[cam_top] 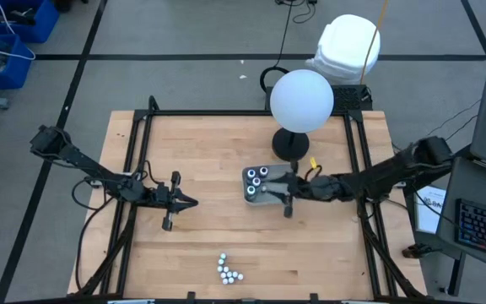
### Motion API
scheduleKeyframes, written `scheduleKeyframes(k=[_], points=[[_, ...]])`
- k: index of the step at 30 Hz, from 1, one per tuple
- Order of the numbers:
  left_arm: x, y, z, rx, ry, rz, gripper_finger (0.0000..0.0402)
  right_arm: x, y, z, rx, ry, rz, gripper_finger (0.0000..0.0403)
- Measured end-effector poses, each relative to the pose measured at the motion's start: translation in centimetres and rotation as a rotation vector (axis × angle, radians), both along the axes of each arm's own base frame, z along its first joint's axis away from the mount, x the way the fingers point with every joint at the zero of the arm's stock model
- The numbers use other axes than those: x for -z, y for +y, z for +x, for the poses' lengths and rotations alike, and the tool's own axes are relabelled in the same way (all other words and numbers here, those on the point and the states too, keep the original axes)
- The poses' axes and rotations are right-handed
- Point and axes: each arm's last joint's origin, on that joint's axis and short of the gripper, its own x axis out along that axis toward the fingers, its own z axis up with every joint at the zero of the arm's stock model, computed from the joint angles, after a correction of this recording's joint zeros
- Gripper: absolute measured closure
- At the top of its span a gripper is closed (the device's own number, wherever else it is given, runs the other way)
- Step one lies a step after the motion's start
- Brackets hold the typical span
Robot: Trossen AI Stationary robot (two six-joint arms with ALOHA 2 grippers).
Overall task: Pick & Place food coloring
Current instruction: Put the blue food coloring bottle into the gray bin
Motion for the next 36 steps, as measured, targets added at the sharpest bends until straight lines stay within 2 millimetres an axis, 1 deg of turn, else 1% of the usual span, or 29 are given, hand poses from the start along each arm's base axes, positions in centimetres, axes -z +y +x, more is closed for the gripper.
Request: scheduleKeyframes(k=[2, 4, 7, 10, 12, 15, 17, 20, 23, 26, 28, 31, 33, 36], points=[[0.0, 0.0, 0.0, 0.0, 0.001, -0.001, 0.0376, -0.6, 2.1, -0.2, -0.074, 0.022, 0.005, 0.0293], [0.0, 0.0, 0.0, 0.0, 0.0, -0.002, 0.0376, -1.0, 4.6, -0.5, -0.164, 0.027, -0.002, 0.0314], [0.0, 0.0, 0.0, 0.001, 0.002, -0.003, 0.0376, -0.8, 8.1, -1.3, -0.251, 0.034, -0.044, 0.0355], [0.4, 0.0, 0.0, 0.004, 0.042, -0.039, 0.0376, -0.1, 10.4, -2.2, -0.253, 0.026, -0.068, 0.0393], [0.7, 0.0, 0.0, 0.013, 0.07, -0.052, 0.0376, 0.5, 11.4, -2.5, -0.272, 0.015, -0.049, 0.0395], [0.7, 0.0, 0.0, 0.006, 0.076, -0.047, 0.0376, 2.1, 12.4, -2.0, -0.28, 0.004, 0.014, 0.0385], [0.7, 0.0, 0.0, -0.011, 0.069, -0.04, 0.0376, 3.6, 12.8, -1.0, -0.265, -0.017, 0.039, 0.0381], [0.6, 0.1, 0.0, -0.026, 0.065, -0.042, 0.0376, 6.1, 13.6, 0.9, -0.24, 0.003, 0.053, 0.0369], [0.6, 0.1, 0.0, -0.026, 0.066, -0.041, 0.0376, 7.8, 14.9, 3.5, -0.25, 0.046, 0.063, 0.0336], [0.7, 0.1, 0.0, -0.026, 0.068, -0.041, 0.0376, 9.1, 16.3, 5.9, -0.287, 0.12, 0.042, 0.029], [0.7, 0.1, 0.0, -0.026, 0.069, -0.04, 0.0376, 9.2, 17.1, 7.1, -0.317, 0.142, 0.033, 0.0258], [0.7, 0.1, 0.0, -0.027, 0.074, -0.042, 0.0376, 8.6, 18.1, 8.3, -0.362, 0.135, 0.047, 0.0217], [0.7, 0.1, 0.0, -0.02, 0.074, -0.042, 0.0376, 8.5, 18.4, 8.5, -0.374, 0.136, 0.063, 0.0198], [0.7, 0.0, 0.0, -0.003, 0.075, -0.043, 0.0376, 8.5, 18.4, 8.5, -0.363, 0.14, 0.093, 0.0181]])
